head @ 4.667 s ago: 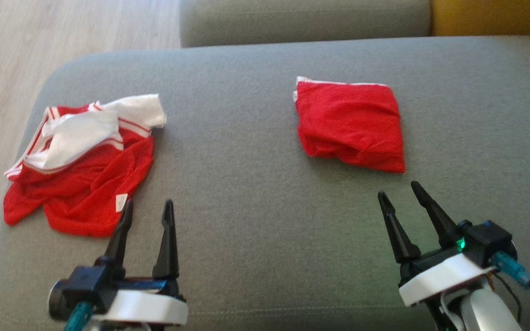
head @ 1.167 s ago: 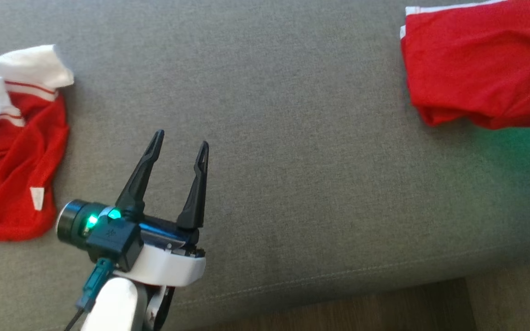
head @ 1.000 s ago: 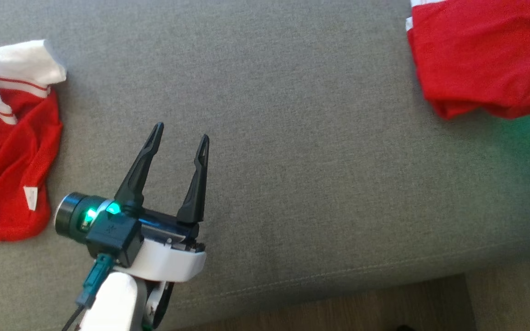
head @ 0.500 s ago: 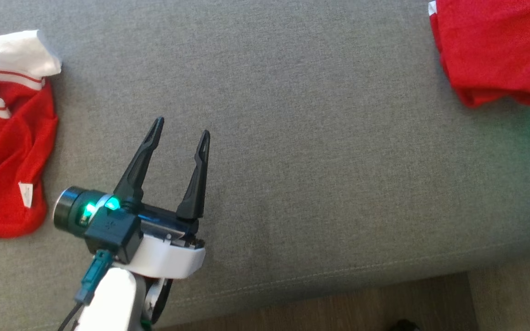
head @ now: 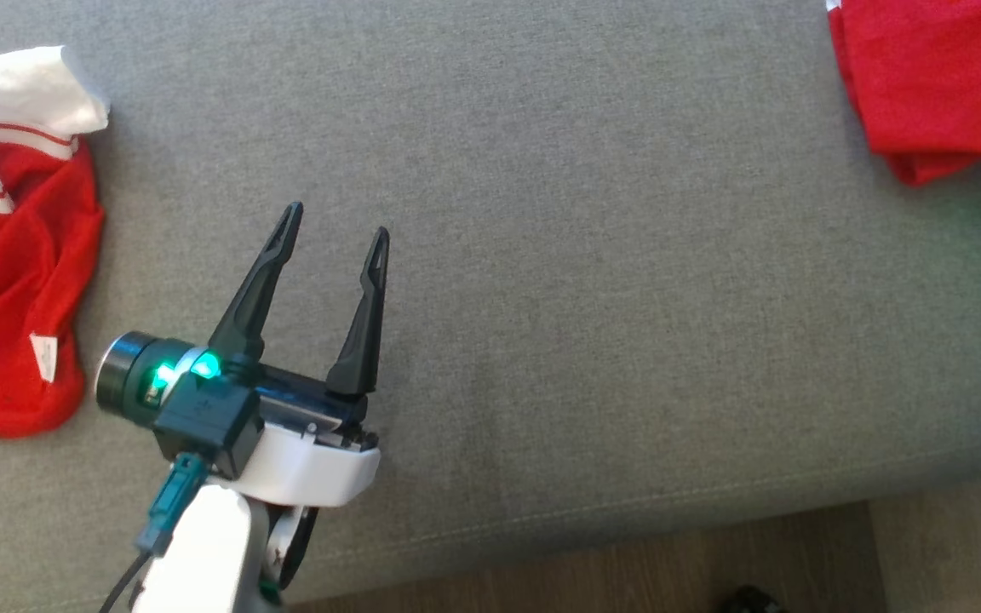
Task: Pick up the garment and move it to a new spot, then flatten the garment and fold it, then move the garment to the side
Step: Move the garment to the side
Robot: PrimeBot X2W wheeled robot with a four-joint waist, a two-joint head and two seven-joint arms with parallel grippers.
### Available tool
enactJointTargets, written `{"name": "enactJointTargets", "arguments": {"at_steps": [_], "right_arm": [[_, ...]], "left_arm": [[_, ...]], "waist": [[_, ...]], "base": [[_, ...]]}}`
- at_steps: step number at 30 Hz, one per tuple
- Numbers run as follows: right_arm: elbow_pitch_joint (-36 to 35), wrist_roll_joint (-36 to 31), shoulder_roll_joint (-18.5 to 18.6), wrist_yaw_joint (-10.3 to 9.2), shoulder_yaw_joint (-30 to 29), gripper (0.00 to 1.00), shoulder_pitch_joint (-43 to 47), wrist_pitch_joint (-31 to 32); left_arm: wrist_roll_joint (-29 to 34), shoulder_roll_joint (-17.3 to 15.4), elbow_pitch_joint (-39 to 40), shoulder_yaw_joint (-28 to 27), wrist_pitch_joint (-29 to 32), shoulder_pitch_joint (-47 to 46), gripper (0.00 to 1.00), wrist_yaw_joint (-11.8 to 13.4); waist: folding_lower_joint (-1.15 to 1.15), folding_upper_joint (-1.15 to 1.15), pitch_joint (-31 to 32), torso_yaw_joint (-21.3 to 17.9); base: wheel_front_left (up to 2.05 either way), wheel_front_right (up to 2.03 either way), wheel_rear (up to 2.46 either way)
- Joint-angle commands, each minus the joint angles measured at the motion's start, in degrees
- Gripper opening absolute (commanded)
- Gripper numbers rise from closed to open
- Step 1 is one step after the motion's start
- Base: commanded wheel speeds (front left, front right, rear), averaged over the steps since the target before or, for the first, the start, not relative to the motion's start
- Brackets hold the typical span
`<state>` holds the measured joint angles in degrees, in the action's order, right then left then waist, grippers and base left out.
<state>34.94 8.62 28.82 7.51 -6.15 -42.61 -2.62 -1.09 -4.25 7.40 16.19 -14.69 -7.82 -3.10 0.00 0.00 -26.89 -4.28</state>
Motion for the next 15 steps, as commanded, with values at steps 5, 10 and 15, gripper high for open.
{"name": "enactJointTargets", "arguments": {"at_steps": [5, 10, 15], "right_arm": [[-1.3, -3.4, 0.5, -0.02, -2.4, 1.0, -1.0, -1.5], [-2.2, -7.6, -0.8, -0.02, -3.6, 1.0, -0.1, -4.2], [-5.9, -11.9, -5.6, -0.02, -4.8, 1.0, 2.8, -8.4]], "left_arm": [[0.4, -0.5, 1.6, -1.1, -0.3, -1.4, 1.0, 0.0], [0.2, -0.3, 1.2, -1.1, -0.3, -0.5, 1.0, 0.5], [-0.3, -0.1, 0.8, -1.8, -0.3, 0.9, 1.0, 1.7]], "waist": [[0.0, 0.0, 0.9, 0.3], [0.0, 0.0, 3.2, 0.4], [0.0, 0.0, 6.8, 1.1]], "base": [[0.0, 0.0, 0.0], [0.0, 0.0, 0.0], [0.0, 0.0, 0.0]]}}
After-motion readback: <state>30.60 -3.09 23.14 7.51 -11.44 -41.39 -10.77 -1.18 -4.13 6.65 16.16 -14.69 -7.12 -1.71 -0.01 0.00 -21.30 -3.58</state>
